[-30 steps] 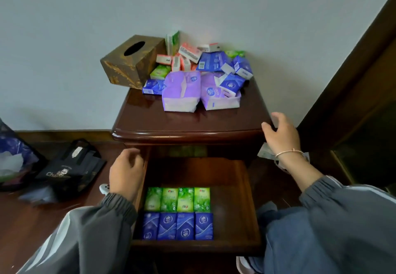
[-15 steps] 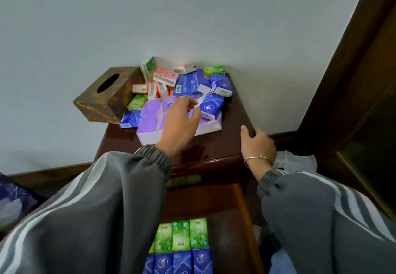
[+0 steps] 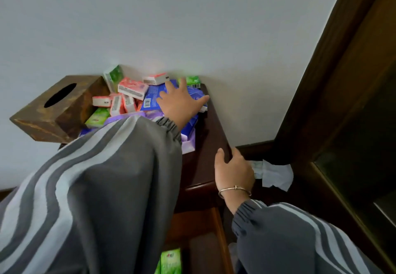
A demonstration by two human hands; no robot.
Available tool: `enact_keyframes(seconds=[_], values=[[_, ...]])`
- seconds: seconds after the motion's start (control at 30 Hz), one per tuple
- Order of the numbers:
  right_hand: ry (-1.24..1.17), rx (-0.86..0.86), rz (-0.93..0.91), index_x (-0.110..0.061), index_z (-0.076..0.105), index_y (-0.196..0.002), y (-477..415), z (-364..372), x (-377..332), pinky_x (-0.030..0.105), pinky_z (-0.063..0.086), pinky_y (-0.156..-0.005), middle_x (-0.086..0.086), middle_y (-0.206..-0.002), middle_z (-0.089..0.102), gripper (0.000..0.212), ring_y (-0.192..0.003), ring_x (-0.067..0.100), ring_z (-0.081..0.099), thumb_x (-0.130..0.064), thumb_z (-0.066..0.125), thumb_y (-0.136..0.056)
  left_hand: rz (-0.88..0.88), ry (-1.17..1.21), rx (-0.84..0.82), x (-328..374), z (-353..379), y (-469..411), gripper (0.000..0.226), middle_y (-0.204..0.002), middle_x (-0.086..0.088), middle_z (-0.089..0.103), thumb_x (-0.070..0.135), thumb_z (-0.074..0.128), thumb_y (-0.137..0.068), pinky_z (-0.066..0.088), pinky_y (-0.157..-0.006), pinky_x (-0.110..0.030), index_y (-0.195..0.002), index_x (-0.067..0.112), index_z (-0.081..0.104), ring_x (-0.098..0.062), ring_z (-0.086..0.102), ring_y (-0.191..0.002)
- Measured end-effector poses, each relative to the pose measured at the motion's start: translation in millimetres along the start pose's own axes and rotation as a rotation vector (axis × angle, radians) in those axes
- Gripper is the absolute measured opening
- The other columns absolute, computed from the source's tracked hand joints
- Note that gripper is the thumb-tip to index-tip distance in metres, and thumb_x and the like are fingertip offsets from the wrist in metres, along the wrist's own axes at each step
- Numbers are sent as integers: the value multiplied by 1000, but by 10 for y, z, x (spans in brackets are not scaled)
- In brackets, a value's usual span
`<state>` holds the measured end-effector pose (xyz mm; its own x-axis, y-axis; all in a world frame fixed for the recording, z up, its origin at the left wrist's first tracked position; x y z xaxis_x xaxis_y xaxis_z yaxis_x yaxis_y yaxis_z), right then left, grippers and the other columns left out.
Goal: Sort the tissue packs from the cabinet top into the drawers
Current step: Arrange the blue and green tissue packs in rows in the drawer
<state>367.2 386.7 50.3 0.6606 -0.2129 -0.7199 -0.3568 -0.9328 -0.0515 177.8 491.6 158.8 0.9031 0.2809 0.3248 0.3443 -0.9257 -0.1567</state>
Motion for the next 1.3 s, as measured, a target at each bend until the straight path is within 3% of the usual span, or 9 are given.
enact_keyframes(seconds=[0.13,0.47,0.63,0.73,0.83,0.93,1.03,1.17,1.3], values=[[-15,6,-7,-21,54,-128,-4,-6,-3,39,50,-78,7,-112,68,49,-103,30,62,-49,45,-88,-3,-134,-13,30,104,-20,83,-155,-17,17,70,53,-77,25,-105,-51,-142,23,33,-45,32,-131],[-10,-16,-1,-24,53,-128,-1,9,4,35,49,-75,2,-108,68,48,-101,25,62,-49,42,-89,129,80,181,0,-98,-57,62,-113,-18,51,35,73,-72,33,-81,-36,-116,5,39,-35,47,-102],[-6,3,-15,-24,59,-117,4,-1,-8,32,49,-67,0,-97,70,41,-90,24,64,-48,42,-89,126,757,328,-263,-637,87,53,-83,-4,55,19,73,-69,53,-68,-39,-103,13,32,-30,62,-78],[-20,17,-4,-21,62,-113,16,-30,-12,31,43,-64,4,-95,70,39,-89,27,64,-46,44,-89,-57,1157,275,-695,-810,270,56,-90,1,60,21,79,-65,55,-62,-20,-102,17,38,-7,67,-74],[-6,14,-5,-18,62,-111,22,-51,-35,32,39,-65,9,-99,70,39,-91,32,62,-44,45,-89,-184,1444,72,-1113,-704,626,58,-102,-11,64,17,78,-70,57,-66,-34,-117,3,48,-19,70,-80],[56,-16,19,-19,59,-121,15,-43,-30,39,46,-77,11,-111,67,45,-102,35,59,-46,43,-89,-300,1471,-93,-1516,-468,1130,53,-93,-14,67,14,72,-80,55,-58,-36,-126,-1,48,-22,70,-68],[79,-38,8,-18,56,-123,12,-36,-46,39,44,-79,12,-119,62,45,-108,36,56,-45,41,-91,-356,1529,-72,-1790,-369,1396,44,-91,-13,69,18,70,-80,53,-51,-32,-120,6,54,-21,70,-64],[197,-70,-75,-20,42,-136,18,-55,-166,43,40,-93,14,-135,48,47,-121,35,44,-39,42,-93,-376,1470,-46,-1860,-328,1424,55,-107,-16,69,19,72,-80,54,-67,-35,-127,3,49,-24,69,-79],[212,66,-318,-16,45,-134,-111,-254,-576,43,38,-95,14,-131,51,47,-120,36,44,-32,51,-90,-396,1466,-87,-1863,-309,1377,62,-110,-17,69,25,76,-76,54,-65,-34,-128,4,50,-24,70,-80]])
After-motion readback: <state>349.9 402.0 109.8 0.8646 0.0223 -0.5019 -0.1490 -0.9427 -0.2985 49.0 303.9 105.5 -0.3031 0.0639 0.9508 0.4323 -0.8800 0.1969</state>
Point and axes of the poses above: each hand's wrist, its own y-axis away from the middle knuckle, its own z-axis out of the palm, x = y × z, the point moved 9 cm from there along -y, towards the middle knuckle
